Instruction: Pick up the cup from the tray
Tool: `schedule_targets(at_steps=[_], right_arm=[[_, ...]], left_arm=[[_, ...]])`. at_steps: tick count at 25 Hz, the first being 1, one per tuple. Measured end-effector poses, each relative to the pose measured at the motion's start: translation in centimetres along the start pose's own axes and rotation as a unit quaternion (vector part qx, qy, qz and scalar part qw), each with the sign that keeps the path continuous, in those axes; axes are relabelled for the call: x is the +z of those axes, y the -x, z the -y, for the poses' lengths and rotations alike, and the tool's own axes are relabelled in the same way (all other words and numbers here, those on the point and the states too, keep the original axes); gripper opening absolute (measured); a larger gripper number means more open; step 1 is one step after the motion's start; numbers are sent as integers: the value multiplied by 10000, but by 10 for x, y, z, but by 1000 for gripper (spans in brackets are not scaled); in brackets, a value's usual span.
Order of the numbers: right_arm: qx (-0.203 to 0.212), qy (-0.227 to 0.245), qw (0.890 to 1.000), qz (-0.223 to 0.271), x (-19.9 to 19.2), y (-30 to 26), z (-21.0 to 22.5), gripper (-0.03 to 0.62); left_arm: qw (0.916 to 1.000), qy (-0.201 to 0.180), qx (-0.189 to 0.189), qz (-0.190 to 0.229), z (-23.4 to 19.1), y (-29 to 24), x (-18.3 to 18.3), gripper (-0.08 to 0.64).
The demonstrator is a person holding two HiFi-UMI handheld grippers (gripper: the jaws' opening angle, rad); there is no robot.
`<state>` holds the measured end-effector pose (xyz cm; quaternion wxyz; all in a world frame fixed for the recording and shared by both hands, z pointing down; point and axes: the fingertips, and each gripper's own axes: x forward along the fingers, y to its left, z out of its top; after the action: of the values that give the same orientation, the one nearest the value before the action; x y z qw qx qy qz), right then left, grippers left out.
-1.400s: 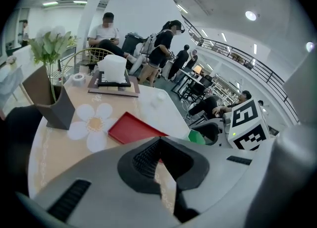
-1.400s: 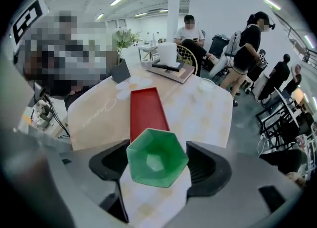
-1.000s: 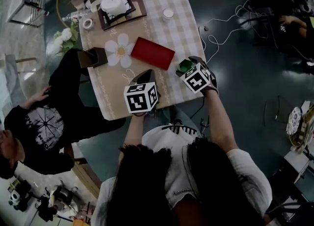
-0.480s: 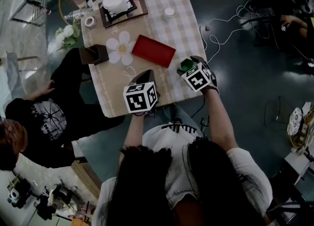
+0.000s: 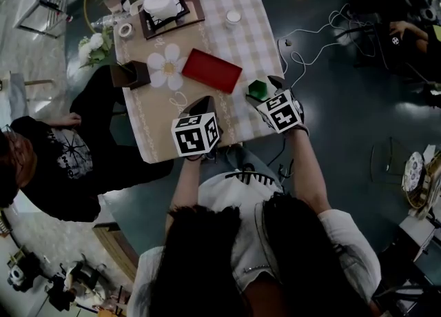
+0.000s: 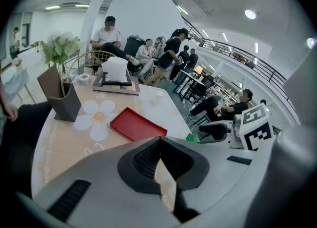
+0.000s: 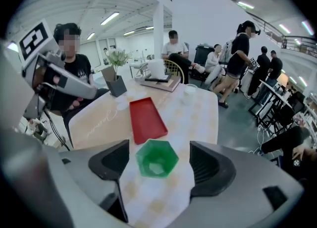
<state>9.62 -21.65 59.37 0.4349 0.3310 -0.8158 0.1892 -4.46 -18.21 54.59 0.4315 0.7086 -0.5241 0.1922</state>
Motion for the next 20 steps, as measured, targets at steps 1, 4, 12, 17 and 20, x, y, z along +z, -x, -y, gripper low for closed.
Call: schedule_targets(at_steps=[1,4,12,17,20], right_arm=[[-32,-70,9998,158,4,8,2,367],[-16,-173,9982,577,18,31,1,365],[486,-552,9886,1316,36,78,-22,363],[375,-759,9863,1417,26,91,-29,175],[441,-853,9806,1710,27,103,-37,123]], left_arm=[[10000,-21,-8,22,3,1,0,8],[9999,-84,-54,107,13,4,3,8],[9992,-171,-119,338,40,17,-1,8],[9988,-190,-170,408,58,23,-13,8],[9979,-383,-205,486,71,31,-17,8]])
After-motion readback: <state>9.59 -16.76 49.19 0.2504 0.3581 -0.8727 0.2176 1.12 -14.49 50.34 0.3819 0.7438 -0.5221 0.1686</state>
